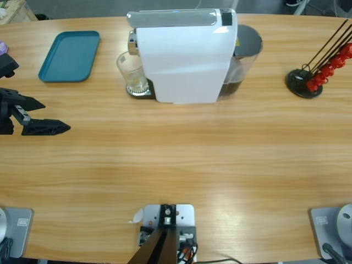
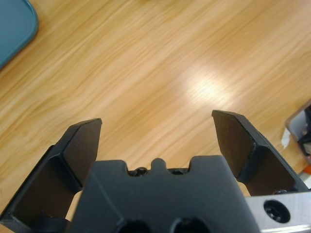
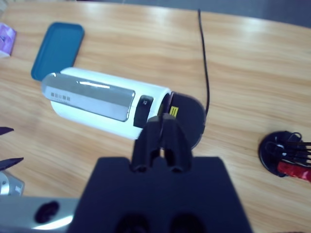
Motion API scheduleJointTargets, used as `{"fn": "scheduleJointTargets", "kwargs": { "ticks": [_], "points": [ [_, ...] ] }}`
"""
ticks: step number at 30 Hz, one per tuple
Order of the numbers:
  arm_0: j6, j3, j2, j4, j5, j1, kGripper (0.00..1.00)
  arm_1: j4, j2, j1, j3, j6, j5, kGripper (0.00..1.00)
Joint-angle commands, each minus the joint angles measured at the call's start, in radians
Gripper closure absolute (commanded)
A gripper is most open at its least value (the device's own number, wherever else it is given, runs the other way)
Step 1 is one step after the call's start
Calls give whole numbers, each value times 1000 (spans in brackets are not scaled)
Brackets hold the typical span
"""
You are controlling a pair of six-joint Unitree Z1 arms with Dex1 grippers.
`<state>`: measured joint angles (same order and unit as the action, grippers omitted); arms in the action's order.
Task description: Pour coffee
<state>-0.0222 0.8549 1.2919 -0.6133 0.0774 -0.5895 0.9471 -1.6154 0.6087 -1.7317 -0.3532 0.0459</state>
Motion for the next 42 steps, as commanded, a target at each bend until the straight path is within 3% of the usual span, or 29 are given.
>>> {"fn": "scheduleJointTargets", "kwargs": {
  "ticks": [1,6,42],
  "points": [
    [8,-40,-22,-16,-15,2,9,82,-187,55,-146,-1,-52,1000],
    [5,-50,-5,-14,-15,2,5,117,-266,60,-231,-3,-46,1000],
    [-1,-50,33,-3,-16,2,0,160,-323,60,-213,-1,37,1000]
  ]
}}
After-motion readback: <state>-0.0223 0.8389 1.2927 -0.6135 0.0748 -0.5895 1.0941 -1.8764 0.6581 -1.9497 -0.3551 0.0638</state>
